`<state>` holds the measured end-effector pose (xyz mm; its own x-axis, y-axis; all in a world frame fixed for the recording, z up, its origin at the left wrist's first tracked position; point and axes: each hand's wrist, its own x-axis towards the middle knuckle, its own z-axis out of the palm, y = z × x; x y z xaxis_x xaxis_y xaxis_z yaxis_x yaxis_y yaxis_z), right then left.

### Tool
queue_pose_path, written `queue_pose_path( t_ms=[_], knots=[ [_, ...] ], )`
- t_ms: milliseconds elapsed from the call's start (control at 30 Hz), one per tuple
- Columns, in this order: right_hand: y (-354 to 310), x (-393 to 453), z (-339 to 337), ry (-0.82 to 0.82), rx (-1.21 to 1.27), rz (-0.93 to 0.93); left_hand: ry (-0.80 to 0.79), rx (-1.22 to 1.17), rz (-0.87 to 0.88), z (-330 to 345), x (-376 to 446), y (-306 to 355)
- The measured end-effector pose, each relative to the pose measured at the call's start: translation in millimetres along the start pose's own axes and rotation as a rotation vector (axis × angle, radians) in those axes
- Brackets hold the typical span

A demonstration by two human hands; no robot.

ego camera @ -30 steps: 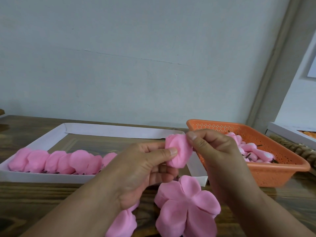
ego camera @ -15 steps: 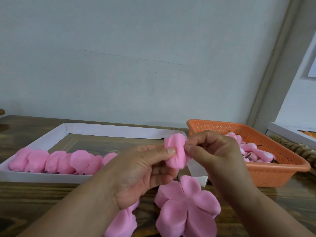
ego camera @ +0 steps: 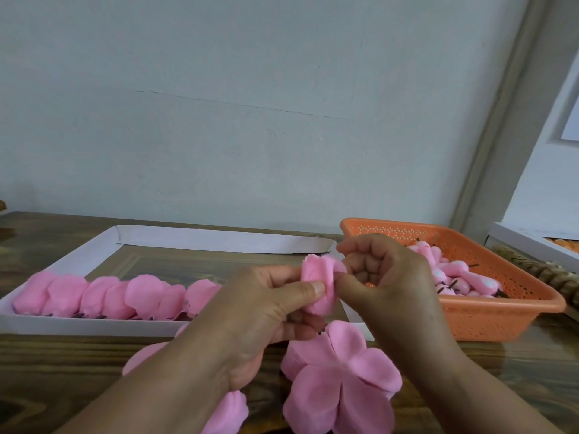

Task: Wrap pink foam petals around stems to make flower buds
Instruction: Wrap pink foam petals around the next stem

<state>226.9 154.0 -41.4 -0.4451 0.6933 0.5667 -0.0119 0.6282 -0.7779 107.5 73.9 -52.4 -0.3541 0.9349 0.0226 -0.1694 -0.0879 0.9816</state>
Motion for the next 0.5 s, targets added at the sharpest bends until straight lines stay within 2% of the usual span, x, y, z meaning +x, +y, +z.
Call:
queue_pose_path(
  t_ms=[233,367,500],
  knots=[
    [-4.4,-0.5,-0.9,-0.086,0.154,0.109,0.069,0.063,0.045,0.3,3.4,-6.6],
    [-5.1,2.0,-1.6,-0.152,0.158,0.185,0.094,0.124,0.099,2.6,1.9,-9.6],
    [-2.0,5.3,-5.4,-0.214,0.123,0.235,0.041,0.258,0.150,0.6,1.5,-12.6]
  ],
)
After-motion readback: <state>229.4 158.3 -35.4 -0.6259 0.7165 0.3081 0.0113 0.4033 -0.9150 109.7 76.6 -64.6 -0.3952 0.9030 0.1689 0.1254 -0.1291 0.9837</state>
